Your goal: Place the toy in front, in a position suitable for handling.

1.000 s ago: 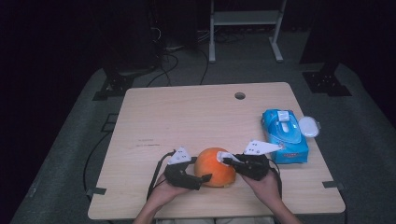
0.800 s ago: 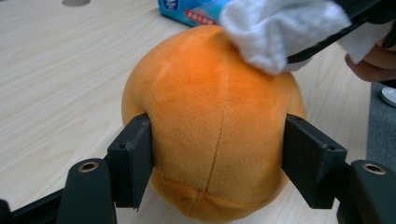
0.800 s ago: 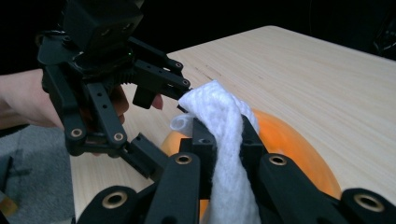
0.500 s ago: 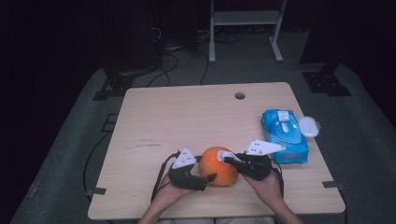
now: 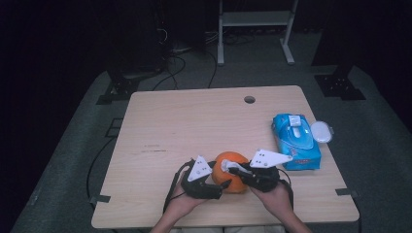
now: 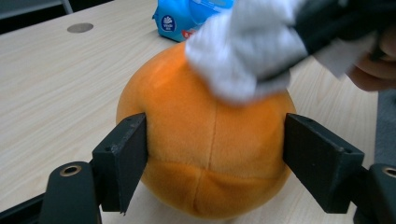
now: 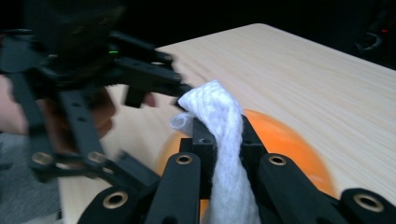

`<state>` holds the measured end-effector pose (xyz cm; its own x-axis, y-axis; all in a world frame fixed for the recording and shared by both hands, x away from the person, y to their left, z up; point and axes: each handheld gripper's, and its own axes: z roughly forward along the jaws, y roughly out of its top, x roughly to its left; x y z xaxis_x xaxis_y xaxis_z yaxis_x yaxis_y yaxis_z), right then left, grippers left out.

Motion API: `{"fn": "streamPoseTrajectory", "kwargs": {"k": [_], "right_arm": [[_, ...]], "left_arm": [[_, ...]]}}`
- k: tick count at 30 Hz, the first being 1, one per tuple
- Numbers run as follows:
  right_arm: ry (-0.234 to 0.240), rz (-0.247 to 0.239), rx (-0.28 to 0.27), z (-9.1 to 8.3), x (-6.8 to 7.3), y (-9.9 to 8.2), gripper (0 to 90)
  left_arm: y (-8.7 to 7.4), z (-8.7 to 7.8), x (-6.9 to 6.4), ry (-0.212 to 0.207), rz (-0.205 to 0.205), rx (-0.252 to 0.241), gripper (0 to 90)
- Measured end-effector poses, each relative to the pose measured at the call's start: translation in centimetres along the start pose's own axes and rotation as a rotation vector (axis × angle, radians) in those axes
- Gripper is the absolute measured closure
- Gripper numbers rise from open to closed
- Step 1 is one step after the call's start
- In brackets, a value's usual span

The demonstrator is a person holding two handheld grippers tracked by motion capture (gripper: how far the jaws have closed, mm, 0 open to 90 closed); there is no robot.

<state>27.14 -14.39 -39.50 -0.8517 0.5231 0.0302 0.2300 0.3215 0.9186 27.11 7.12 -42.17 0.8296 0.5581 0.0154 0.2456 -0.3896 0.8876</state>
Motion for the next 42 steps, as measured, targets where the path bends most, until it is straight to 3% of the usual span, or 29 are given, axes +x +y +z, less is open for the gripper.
{"fn": "streamPoseTrajectory", "kwargs": {"k": [2,5,10,12,13,15,18,21,23,24,26,28,30,32,36,38,40,42], "right_arm": [[0.035,-0.026,0.016,0.7,1.1,0.1,81.7],[0.029,-0.049,0.033,1.1,1.4,0.1,81.8],[-0.054,0.055,-0.002,-0.5,-1.9,-0.8,81.7],[-0.042,0.121,-0.016,-0.6,-2.7,-1.5,81.7],[-0.043,0.119,-0.018,-0.5,-2.6,-1.5,81.8],[0.001,0.082,-0.014,-0.1,-1.6,-1.1,81.7],[0.011,0.018,0.011,0.6,-0.7,-0.9,81.7],[-0.006,0.067,0.010,0.2,-2.0,-1.5,81.6],[-0.058,0.083,0.018,-0.2,-2.9,-2.0,81.7],[-0.076,0.100,0.026,-0.4,-3.3,-2.3,81.7],[-0.066,0.138,0.025,-0.4,-3.7,-2.7,81.6],[-0.040,0.127,0.019,-0.1,-3.0,-2.5,81.6],[-0.012,0.090,0.017,0.4,-2.1,-2.1,81.6],[-0.017,0.071,0.025,0.5,-2.0,-2.0,81.6],[-0.058,0.140,0.043,0.3,-4.1,-3.2,81.6],[-0.063,0.176,0.044,0.2,-4.6,-3.5,81.6],[-0.055,0.163,0.035,0.3,-4.1,-3.3,81.6],[-0.017,0.137,0.021,0.7,-3.1,-2.7,81.6]], "left_arm": [[-0.1,0.1,-0.2,0.001,0.009,0.005,24.4],[-0.3,-0.1,0.0,0.006,0.016,0.018,26.7],[-1.1,-0.4,1.0,-0.029,-0.026,0.031,26.3],[-0.8,-0.4,1.0,-0.040,-0.037,0.018,22.1],[-0.6,-0.5,1.0,-0.038,-0.038,-0.004,19.4],[-0.3,-0.6,1.0,-0.033,-0.058,-0.032,14.9],[-0.7,-0.4,1.0,0.002,-0.038,0.037,19.5],[-1.3,-0.6,1.7,-0.005,-0.068,0.065,21.6],[-1.6,-0.7,2.3,-0.014,-0.098,0.074,21.5],[-1.7,-0.8,2.5,-0.019,-0.109,0.065,20.6],[-1.4,-0.8,2.2,-0.017,-0.109,0.038,18.3],[-1.1,-0.6,1.6,-0.004,-0.086,0.020,14.5],[-1.1,-0.3,1.5,0.015,-0.060,0.041,14.3],[-1.4,-0.5,2.0,0.007,-0.088,0.055,19.1],[-2.1,-0.9,3.3,-0.011,-0.143,0.078,21.8],[-2.1,-1.1,3.5,-0.020,-0.157,0.067,19.8],[-1.6,-1.3,3.1,-0.019,-0.132,0.010,15.9],[-1.0,-1.4,2.7,-0.036,-0.108,-0.041,15.2]]}}
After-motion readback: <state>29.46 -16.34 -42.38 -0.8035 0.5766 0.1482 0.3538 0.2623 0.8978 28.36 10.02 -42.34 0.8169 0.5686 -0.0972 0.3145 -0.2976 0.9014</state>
